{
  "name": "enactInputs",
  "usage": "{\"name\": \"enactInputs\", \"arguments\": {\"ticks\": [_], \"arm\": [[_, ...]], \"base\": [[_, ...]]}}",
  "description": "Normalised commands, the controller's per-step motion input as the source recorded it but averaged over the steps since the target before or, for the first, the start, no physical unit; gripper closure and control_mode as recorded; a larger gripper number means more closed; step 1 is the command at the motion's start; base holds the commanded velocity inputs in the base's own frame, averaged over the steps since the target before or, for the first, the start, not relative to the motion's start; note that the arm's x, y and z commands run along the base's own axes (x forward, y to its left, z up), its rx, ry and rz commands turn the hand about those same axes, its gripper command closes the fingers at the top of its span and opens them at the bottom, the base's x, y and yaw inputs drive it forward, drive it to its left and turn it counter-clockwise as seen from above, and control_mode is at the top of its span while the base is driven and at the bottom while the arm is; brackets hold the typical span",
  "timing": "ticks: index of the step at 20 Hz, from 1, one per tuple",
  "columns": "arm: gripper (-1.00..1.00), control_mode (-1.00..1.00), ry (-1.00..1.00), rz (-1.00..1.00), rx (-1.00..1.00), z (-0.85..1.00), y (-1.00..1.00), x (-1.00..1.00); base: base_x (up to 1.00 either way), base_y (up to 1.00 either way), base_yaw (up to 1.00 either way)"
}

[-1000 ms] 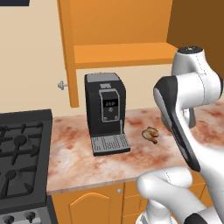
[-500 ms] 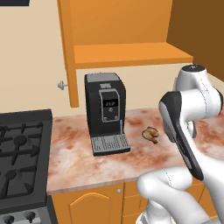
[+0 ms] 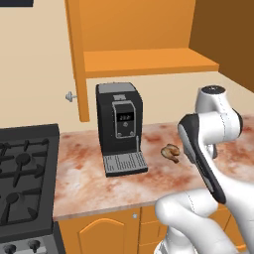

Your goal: Retrieve the tupperware from the cabinet, then place the raw meat into the tupperware to avoid contamination.

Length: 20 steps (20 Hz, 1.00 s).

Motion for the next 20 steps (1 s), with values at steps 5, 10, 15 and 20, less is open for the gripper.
{"name": "enactInputs", "arguments": {"ticks": [5,10,15,20], "arm": [[1.00,-1.00,0.02,0.00,0.00,-0.25,-0.33,0.35],[1.00,-1.00,0.02,0.00,0.00,-0.30,-0.31,0.40],[1.00,-1.00,0.02,0.01,0.00,-0.32,-0.27,0.44],[1.00,-1.00,0.02,0.01,0.00,-0.32,-0.26,0.39]], "base": [[0.00,0.00,0.00],[0.00,0.00,0.00],[0.00,0.00,0.00],[0.00,0.00,0.00]]}}
